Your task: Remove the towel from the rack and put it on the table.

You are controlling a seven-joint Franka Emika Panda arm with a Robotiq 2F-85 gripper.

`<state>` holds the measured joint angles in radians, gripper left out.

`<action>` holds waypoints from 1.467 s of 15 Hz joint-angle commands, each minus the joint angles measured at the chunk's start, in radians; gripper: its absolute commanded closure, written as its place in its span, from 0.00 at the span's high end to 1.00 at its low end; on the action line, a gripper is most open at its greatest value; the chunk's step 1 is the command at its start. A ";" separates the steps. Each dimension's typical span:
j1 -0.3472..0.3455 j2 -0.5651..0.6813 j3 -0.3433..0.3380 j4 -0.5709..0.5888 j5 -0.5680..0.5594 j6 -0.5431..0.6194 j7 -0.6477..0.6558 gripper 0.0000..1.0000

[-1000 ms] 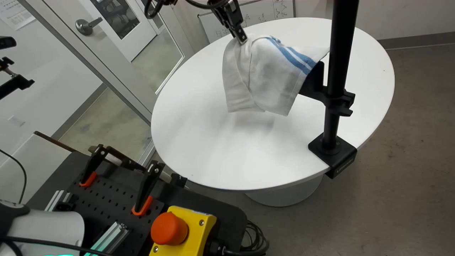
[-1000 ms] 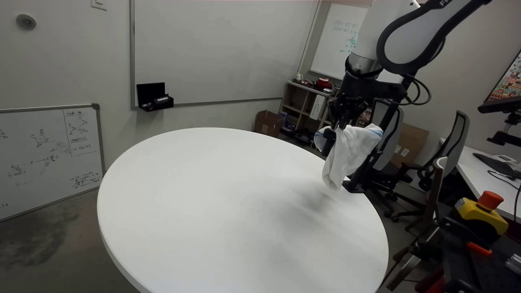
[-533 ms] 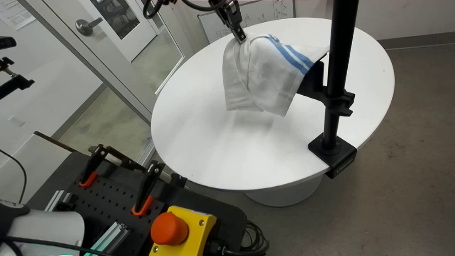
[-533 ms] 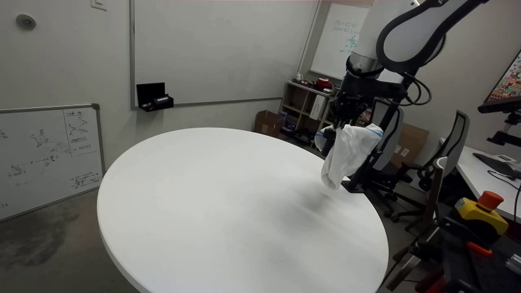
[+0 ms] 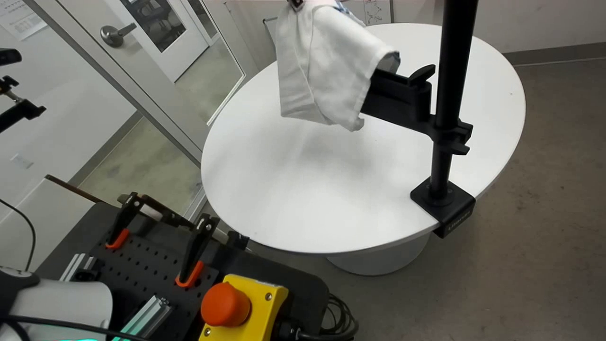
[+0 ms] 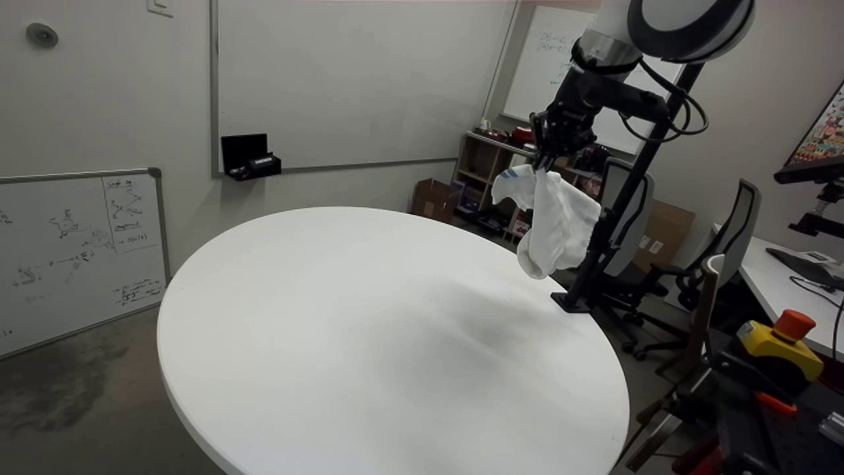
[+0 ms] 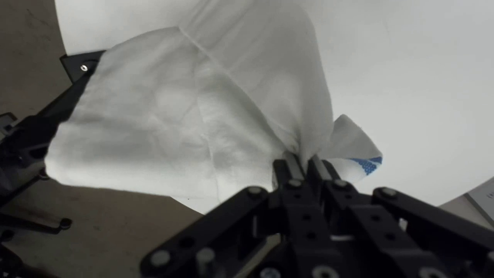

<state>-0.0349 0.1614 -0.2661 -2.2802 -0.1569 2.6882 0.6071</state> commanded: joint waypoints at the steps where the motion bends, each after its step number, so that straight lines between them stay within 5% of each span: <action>1: -0.009 -0.115 0.061 -0.044 0.063 -0.013 -0.074 0.02; 13: 0.047 -0.286 0.246 -0.103 0.315 -0.097 -0.341 0.02; 22: 0.069 -0.206 0.299 -0.145 0.303 -0.154 -0.371 0.02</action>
<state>0.0283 -0.0727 0.0248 -2.4171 0.1370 2.5415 0.2686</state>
